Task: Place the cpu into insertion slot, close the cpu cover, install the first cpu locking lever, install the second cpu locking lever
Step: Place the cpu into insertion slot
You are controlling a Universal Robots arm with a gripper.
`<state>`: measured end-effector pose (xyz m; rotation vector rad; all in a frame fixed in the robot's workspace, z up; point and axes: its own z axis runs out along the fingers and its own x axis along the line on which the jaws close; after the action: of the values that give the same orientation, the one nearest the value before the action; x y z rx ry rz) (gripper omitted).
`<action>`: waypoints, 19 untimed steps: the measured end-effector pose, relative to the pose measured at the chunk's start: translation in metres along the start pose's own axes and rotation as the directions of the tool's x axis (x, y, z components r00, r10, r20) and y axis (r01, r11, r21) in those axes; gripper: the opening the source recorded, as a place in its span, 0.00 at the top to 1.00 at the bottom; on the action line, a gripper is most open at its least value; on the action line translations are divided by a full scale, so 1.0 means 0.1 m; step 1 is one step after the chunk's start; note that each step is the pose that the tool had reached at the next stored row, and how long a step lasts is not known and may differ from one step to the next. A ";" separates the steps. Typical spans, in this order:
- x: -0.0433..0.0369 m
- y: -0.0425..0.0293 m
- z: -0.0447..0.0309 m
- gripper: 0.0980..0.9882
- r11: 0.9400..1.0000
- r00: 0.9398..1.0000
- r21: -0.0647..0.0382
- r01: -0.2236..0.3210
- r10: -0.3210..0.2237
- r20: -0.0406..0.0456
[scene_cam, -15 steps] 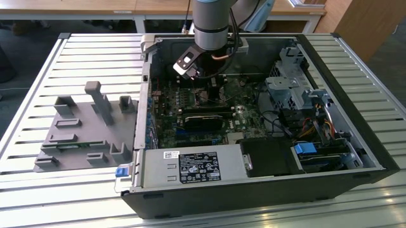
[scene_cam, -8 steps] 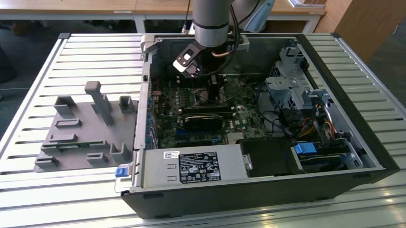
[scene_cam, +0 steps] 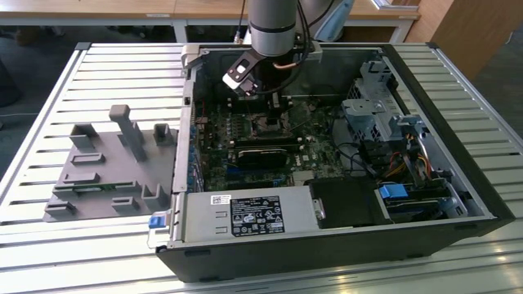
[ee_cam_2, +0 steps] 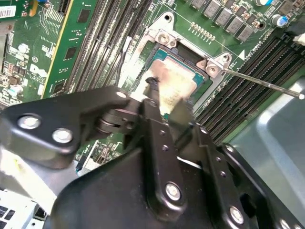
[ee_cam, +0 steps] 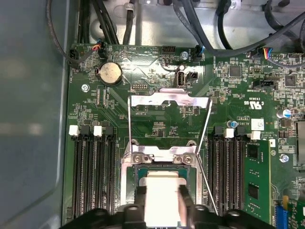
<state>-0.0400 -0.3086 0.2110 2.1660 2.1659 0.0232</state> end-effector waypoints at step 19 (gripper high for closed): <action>-0.002 0.003 -0.048 0.99 1.000 1.000 0.000 0.000 0.000 0.000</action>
<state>-0.0400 -0.3086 0.2159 2.1661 2.1660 0.0237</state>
